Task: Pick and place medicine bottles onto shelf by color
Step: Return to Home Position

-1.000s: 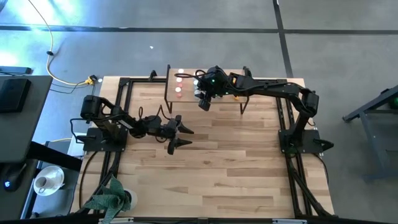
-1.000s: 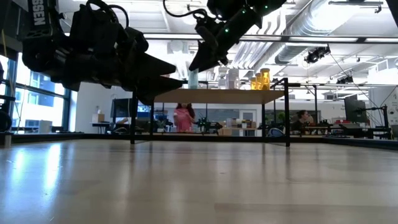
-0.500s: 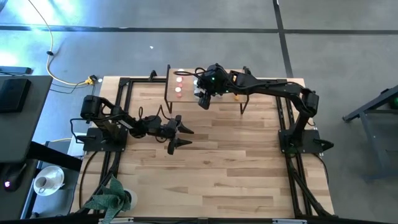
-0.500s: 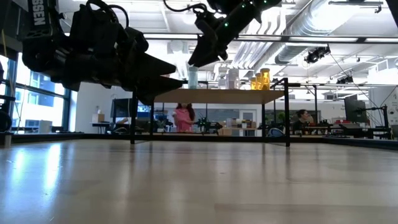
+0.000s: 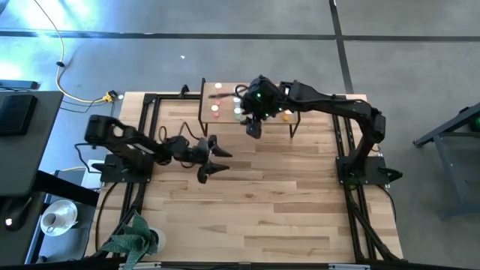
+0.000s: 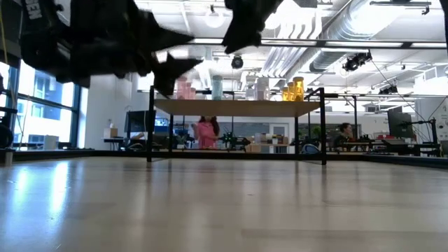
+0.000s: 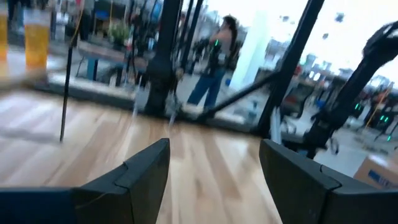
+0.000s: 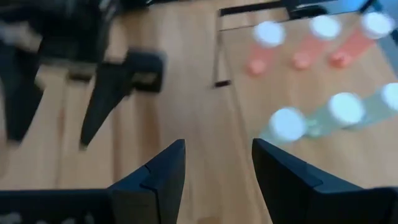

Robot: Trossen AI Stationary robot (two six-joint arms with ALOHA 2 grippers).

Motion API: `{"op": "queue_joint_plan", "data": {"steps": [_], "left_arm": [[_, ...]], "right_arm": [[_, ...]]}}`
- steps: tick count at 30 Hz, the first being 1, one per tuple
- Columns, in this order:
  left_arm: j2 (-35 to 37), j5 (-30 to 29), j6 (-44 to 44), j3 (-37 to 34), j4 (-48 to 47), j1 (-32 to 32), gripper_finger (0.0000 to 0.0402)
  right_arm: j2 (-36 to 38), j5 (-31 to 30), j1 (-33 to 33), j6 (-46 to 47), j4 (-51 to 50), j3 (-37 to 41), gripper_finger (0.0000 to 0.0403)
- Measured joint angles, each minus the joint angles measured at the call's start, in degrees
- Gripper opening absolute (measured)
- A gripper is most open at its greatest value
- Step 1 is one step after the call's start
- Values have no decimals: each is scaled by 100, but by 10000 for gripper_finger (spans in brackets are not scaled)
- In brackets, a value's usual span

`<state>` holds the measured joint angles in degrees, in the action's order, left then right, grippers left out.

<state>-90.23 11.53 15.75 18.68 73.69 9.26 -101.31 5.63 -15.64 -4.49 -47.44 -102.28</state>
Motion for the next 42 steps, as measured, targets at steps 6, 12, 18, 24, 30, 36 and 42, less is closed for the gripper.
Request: {"op": "queue_joint_plan", "data": {"steps": [6, 12, 18, 24, 30, 36, 42], "left_arm": [[1031, -37, -83, -57, -777, -150, 236], [2209, -1125, -776, -65, -2416, -673, 236], [3336, -1529, -1283, -61, -3543, -1220, 236], [4188, -1640, -1296, -61, -4472, -1556, 236], [4630, -2422, -1173, -61, -5547, -1925, 236], [4686, -2594, -1143, -63, -5809, -2287, 236], [4686, -2729, -1025, -682, -5057, -2437, 222]], "right_arm": [[518, -104, 550, -173, -118, 396, 177], [1516, -109, 938, -147, 738, 1806, 177], [2914, -211, 1174, 141, 2027, 3664, 177], [4432, -484, 1426, 365, 2948, 5294, 177], [5949, -531, 1625, 470, 3561, 6611, 177], [7305, -730, 1731, 639, 3981, 7628, 177], [8369, -738, 1731, 904, 3994, 8288, 177]]}}
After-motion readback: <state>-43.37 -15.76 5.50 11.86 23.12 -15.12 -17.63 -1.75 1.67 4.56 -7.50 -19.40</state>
